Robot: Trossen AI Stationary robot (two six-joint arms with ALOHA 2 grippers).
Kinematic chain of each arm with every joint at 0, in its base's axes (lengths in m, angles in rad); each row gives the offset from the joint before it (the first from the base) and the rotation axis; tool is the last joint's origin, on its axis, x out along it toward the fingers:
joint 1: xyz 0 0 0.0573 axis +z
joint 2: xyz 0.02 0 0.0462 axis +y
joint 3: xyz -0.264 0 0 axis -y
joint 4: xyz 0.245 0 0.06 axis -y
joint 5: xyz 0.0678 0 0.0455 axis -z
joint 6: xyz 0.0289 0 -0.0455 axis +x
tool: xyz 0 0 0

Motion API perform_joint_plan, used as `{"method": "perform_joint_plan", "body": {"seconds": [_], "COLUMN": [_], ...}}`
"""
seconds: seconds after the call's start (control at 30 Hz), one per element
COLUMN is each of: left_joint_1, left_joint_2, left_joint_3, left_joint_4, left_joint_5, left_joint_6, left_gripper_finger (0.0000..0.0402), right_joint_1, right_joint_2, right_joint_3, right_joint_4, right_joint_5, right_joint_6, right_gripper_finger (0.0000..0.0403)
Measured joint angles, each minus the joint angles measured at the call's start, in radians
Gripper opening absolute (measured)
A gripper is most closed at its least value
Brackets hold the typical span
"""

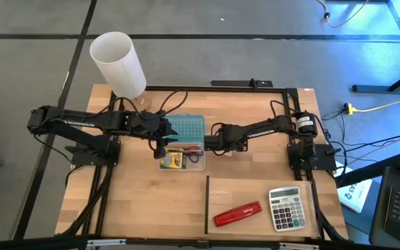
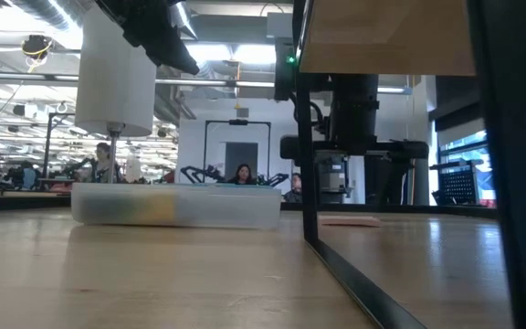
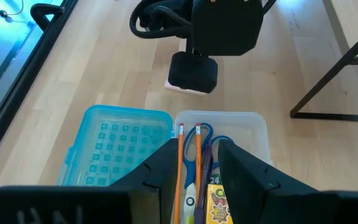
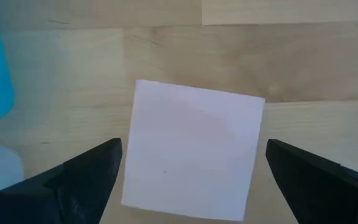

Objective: Pack school essentials
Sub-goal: Put the pink sticky notes into the blue supply box

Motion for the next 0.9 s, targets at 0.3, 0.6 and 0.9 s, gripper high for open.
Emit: {"method": "perform_joint_plan", "body": {"seconds": [0.3, 0.6, 0.9], "left_joint_1": [0.000, 0.000, 0.000], "left_joint_2": [0.000, 0.000, 0.000], "left_joint_3": [0.000, 0.000, 0.000], "left_joint_4": [0.000, 0.000, 0.000], "left_joint_5": [0.000, 0.000, 0.000], "left_joint_6": [0.000, 0.000, 0.000], "left_gripper_finger": [0.0108, 0.0108, 0.0108], "right_joint_1": [0.001, 0.009, 0.011], "right_joint_2": [0.016, 0.036, 0.040], "right_joint_3": [-0.001, 0.001, 0.039], "right_joint_4": [0.002, 0.042, -0.004], "right_joint_5": [-0.014, 0.008, 0.014], "right_joint_6": [0.014, 0.016, 0.016], "right_gripper_finger": [0.0400, 0.0400, 0.0400]}}
